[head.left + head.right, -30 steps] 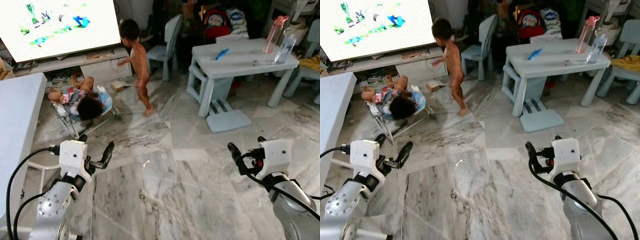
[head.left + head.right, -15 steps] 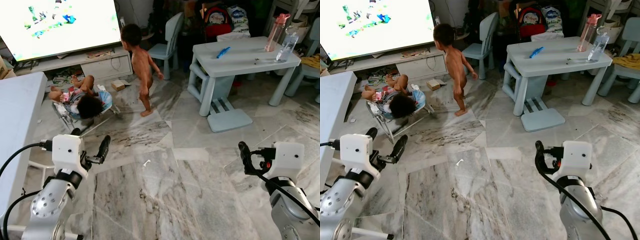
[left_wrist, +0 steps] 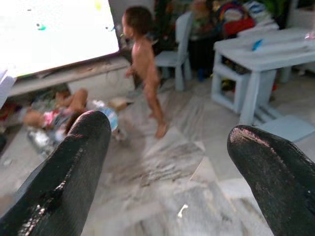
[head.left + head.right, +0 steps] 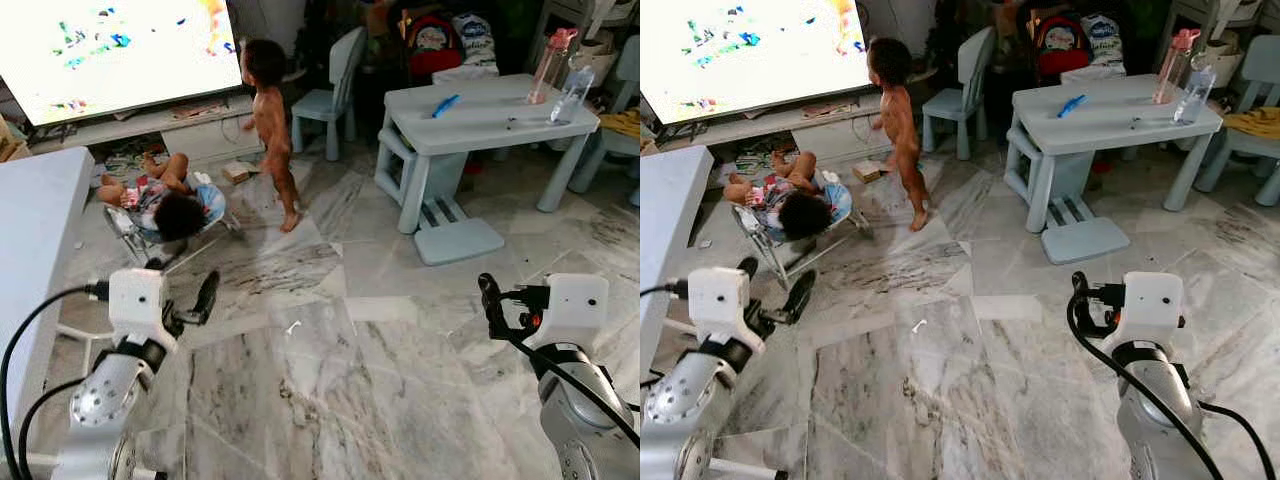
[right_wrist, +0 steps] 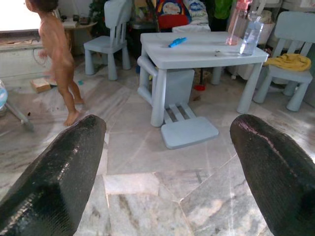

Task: Hang keys on a hook

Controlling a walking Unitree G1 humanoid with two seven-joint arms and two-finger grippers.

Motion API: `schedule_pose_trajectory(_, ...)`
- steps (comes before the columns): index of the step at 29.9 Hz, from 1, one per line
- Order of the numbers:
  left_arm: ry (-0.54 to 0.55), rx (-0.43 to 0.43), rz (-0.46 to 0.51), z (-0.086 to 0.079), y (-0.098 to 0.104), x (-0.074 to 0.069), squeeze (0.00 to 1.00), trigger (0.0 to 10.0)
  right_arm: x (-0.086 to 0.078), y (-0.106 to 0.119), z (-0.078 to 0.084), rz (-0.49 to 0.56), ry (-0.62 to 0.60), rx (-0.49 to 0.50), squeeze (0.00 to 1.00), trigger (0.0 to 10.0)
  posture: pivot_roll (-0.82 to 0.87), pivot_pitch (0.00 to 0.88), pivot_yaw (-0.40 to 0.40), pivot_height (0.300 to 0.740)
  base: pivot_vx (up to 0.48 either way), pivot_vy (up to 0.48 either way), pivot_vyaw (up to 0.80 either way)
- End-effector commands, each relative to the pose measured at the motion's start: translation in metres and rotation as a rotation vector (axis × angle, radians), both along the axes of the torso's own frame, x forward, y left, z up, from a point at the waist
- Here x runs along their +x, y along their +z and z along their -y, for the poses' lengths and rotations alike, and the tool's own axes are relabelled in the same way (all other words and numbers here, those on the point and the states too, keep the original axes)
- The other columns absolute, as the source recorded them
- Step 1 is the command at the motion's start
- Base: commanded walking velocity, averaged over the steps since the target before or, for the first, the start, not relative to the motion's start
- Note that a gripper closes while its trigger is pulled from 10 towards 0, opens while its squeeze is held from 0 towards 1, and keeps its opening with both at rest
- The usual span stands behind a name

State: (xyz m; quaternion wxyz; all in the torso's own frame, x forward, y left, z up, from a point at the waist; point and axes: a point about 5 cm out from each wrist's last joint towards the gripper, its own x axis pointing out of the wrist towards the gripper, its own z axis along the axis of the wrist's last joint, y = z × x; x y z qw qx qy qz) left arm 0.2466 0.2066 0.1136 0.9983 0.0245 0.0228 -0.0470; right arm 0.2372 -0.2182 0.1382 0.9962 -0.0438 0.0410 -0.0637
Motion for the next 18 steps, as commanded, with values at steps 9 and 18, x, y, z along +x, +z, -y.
schedule_pose_trajectory(9, -0.053, 0.011, 0.228, 0.013, 0.042, 0.012, 0.0, 4.4, 0.003, 0.031, -0.007, 0.189, -0.043, -0.197, 0.0, 10.0, -0.09, 0.0, 0.09, 0.74, 0.0, 0.0, 0.0)
schedule_pose_trajectory(18, -0.02, 0.031, 0.309, 0.01, 0.056, 0.024, 0.0, 0.0, 0.007, 0.051, -0.007, 0.309, -0.077, -0.271, 0.0, 0.0, -0.1, 0.0, 0.101, 0.74, 0.0, 0.0, 0.0)
